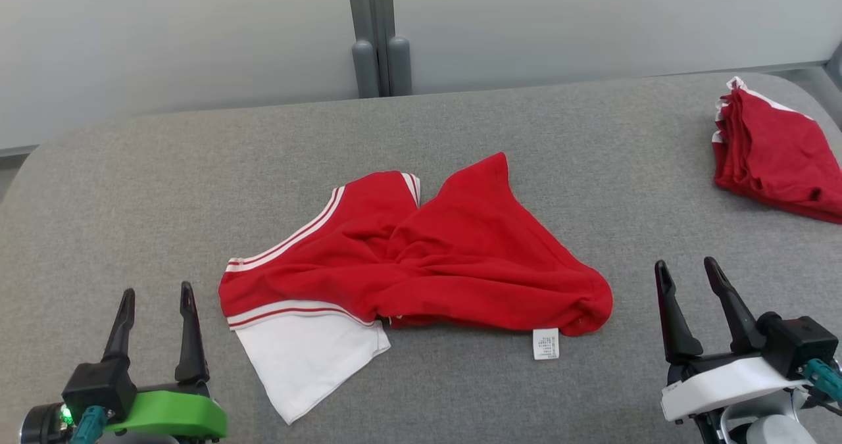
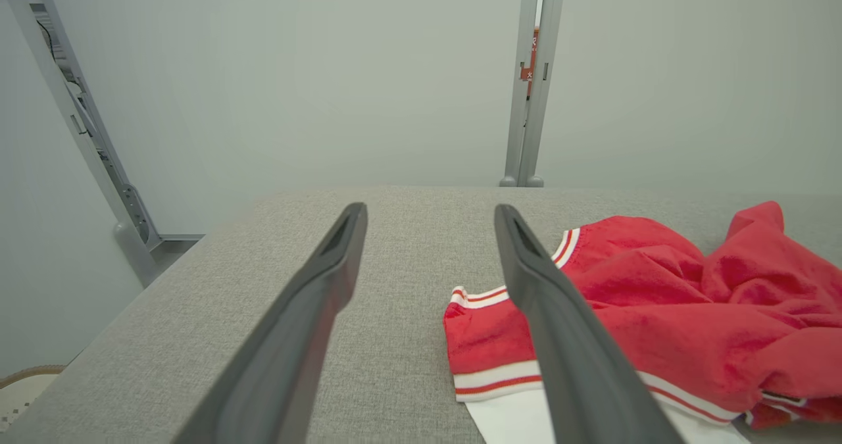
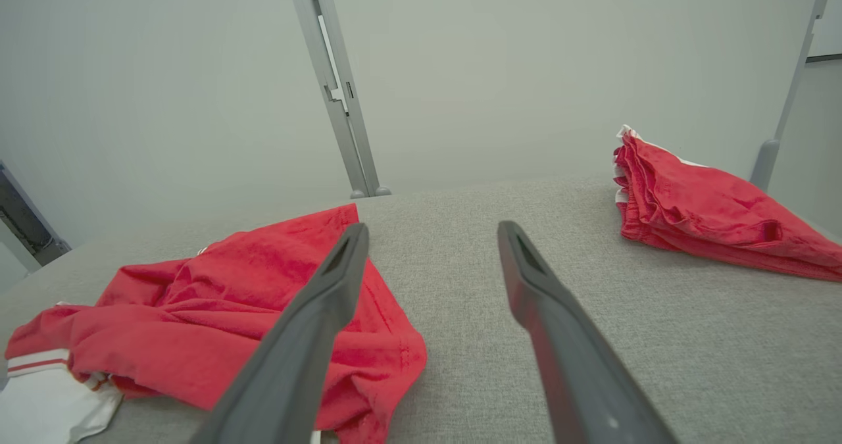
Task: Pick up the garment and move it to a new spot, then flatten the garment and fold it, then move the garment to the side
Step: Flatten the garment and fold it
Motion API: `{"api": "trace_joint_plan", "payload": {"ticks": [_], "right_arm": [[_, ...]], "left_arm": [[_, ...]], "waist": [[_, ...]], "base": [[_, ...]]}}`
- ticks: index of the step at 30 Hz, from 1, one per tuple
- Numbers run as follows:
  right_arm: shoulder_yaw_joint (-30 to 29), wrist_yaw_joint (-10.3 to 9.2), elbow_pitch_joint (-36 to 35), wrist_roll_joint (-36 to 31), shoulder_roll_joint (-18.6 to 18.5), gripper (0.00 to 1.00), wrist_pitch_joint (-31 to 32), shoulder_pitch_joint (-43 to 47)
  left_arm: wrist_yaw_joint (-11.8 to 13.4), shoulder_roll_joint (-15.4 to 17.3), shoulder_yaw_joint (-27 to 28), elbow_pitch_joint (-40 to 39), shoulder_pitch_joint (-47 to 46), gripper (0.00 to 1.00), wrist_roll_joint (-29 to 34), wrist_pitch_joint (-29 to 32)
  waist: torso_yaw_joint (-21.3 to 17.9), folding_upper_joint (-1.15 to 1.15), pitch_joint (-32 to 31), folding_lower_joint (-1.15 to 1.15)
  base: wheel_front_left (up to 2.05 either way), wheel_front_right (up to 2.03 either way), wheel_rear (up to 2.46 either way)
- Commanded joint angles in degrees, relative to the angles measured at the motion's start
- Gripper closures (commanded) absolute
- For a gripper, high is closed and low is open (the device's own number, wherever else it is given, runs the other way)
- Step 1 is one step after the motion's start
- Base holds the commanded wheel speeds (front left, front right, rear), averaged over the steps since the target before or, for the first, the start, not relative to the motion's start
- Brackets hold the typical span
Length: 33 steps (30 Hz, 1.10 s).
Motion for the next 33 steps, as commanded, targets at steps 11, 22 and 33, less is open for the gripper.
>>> {"api": "trace_joint_plan", "payload": {"ticks": [11,22,33], "right_arm": [[1.3,-0.04,-1.3,-1.1,0.6,0.0,-0.2,2.9],[1.7,-0.04,-1.7,-1.7,0.5,0.0,-0.2,3.6],[1.8,-0.04,0.1,-2.9,0.4,0.0,-0.2,3.5]], "left_arm": [[-3.8,-1.5,1.7,1.0,2.5,0.0,1.4,-0.2],[-5.1,-2.0,2.8,2.3,2.4,0.0,2.5,-0.2],[-5.6,-2.5,3.2,3.0,2.3,0.0,3.1,-0.2]], "waist": [[-0.5,0.0,-2.3,0.0],[0.2,0.0,-2.6,0.0],[0.6,0.0,-2.6,0.0]], "base": [[0.0,0.0,0.0],[0.0,0.0,0.0],[0.0,0.0,0.0]]}}
